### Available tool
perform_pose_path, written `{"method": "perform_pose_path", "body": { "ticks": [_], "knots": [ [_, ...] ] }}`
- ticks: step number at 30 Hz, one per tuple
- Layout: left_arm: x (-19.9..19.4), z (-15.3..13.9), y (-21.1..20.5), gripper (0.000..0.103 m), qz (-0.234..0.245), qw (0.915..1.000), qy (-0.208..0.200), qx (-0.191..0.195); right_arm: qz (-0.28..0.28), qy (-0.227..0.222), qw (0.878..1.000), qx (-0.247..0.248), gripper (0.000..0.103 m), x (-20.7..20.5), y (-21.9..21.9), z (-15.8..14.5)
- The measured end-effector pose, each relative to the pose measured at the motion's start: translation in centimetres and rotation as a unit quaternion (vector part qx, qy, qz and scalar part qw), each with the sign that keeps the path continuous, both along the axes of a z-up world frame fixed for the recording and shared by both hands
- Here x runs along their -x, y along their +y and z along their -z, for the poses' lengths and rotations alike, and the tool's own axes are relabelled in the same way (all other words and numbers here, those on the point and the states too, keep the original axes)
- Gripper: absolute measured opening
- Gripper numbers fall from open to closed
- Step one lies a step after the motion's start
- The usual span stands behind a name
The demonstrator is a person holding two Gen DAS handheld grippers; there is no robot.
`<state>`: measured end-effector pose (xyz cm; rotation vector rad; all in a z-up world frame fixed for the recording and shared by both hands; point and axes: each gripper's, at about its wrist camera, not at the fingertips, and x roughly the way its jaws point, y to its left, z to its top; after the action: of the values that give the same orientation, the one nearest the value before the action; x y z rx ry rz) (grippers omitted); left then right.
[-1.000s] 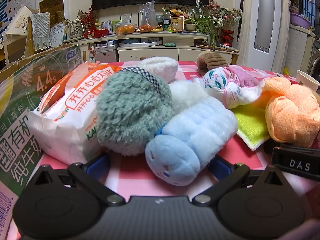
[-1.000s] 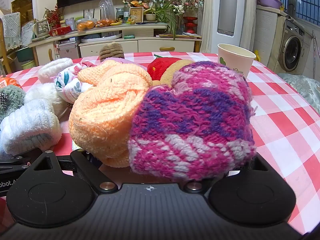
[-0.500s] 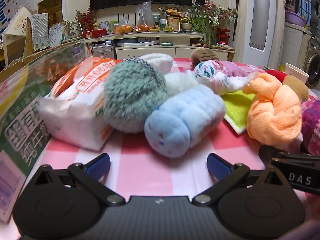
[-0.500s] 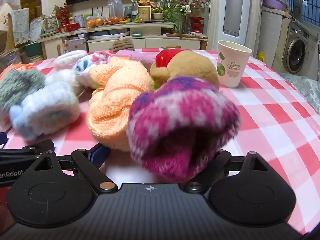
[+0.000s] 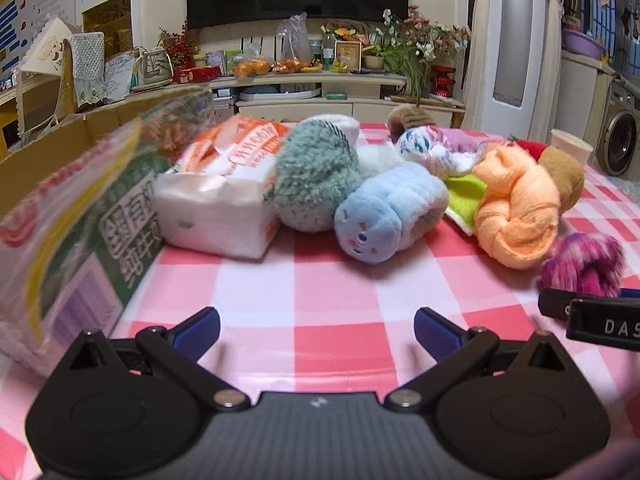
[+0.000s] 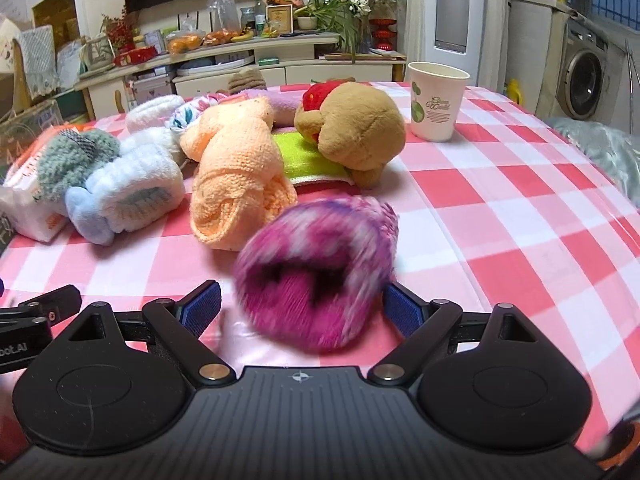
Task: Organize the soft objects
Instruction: 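Grasp the pink-purple knit sock with the right gripper and lift it, then hold the sock in the right gripper while moving the left gripper toward the orange knitted toy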
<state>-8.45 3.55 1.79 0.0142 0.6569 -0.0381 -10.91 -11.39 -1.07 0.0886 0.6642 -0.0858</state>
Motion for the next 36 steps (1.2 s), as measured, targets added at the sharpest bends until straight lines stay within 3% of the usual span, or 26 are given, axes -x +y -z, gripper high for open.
{"method": "perform_pose_path", "body": {
  "ticks": [12,36],
  "knots": [
    [4.4,-3.7,2.5,0.102,0.01,0.9992,-0.037,-0.008,0.002,-0.077,0.997,0.029,0.103,3.9,2.2,-1.6],
    [11.6,-8.0,11.4,0.102,-0.073,0.9936,-0.084,-0.02,-0.079,-0.157,0.984,0.036,0.103,8.2,7.5,-4.9]
  ]
}}
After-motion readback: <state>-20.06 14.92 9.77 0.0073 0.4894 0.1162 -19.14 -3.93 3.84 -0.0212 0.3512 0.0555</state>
